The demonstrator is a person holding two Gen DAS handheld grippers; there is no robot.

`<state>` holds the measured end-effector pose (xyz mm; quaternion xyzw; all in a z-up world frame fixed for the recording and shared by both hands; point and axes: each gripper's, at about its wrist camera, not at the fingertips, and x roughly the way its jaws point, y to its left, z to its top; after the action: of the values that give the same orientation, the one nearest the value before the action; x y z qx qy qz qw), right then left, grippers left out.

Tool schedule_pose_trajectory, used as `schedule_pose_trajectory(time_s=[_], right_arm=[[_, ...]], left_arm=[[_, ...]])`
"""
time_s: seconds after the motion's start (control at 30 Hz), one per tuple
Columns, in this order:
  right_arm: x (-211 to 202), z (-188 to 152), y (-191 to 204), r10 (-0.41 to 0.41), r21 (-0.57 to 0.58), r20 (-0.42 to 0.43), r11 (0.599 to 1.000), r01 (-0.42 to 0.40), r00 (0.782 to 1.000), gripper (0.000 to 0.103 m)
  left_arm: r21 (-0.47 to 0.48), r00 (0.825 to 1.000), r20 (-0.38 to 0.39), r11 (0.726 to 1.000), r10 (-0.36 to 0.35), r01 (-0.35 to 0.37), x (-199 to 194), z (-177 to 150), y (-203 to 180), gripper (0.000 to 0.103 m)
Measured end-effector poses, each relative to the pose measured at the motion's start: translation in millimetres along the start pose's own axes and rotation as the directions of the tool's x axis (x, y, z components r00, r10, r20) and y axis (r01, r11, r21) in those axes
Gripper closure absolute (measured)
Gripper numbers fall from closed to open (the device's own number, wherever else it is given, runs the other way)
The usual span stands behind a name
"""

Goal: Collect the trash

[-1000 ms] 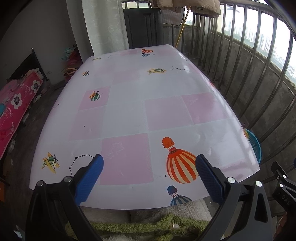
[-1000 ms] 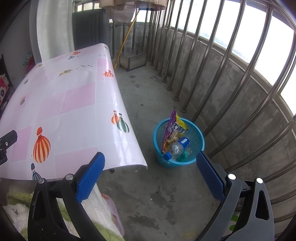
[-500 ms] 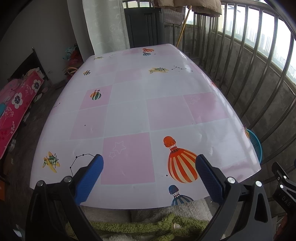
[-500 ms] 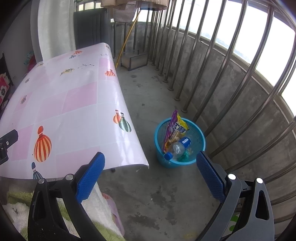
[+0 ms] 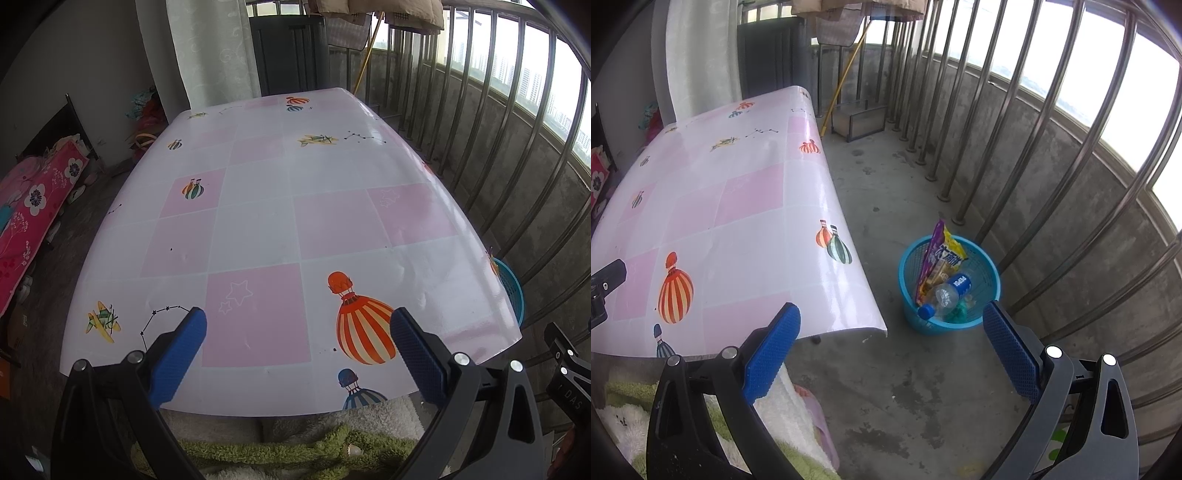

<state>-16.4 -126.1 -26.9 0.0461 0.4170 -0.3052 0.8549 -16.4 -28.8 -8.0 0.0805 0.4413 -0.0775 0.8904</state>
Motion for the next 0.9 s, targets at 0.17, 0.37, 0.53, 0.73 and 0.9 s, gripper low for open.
schedule_pose_trajectory(time_s=[0.17, 0.37, 0.53, 0.73, 0.9], right_arm=[[-0.4, -0.4, 0.5, -0.001, 0.001, 0.000, 1.000, 0.001, 1.000, 0.008], [-0.6, 0.0, 0.5, -0.002, 0.001, 0.001, 1.000, 0.002, 1.000, 0.008], [-0.8, 0.3, 0.5, -0.001, 0.000, 0.002, 1.000, 0.001, 1.000, 0.008], [-1.0, 0.5, 1.1, 0.000, 0.002, 0.001, 1.000, 0.000, 1.000, 0.008], [-0.7, 1.8, 1.8, 0.001, -0.001, 0.002, 1.000, -0.001, 1.000, 0.008]], left_arm=[[0.000, 1.000, -0.001, 1.000, 0.001, -0.001, 0.0, -0.1, 0.0, 0.006], [-0.003, 1.000, 0.002, 1.000, 0.003, -0.003, -0.6, -0.6, 0.5, 0.006], [-0.003, 1.000, 0.002, 1.000, 0.004, -0.004, -0.9, -0.5, 0.6, 0.006], [-0.007, 1.000, 0.005, 1.000, 0.007, -0.007, -2.0, 0.5, 1.4, 0.006], [-0.007, 1.000, 0.004, 1.000, 0.006, -0.006, -1.8, 0.6, 2.2, 0.006]])
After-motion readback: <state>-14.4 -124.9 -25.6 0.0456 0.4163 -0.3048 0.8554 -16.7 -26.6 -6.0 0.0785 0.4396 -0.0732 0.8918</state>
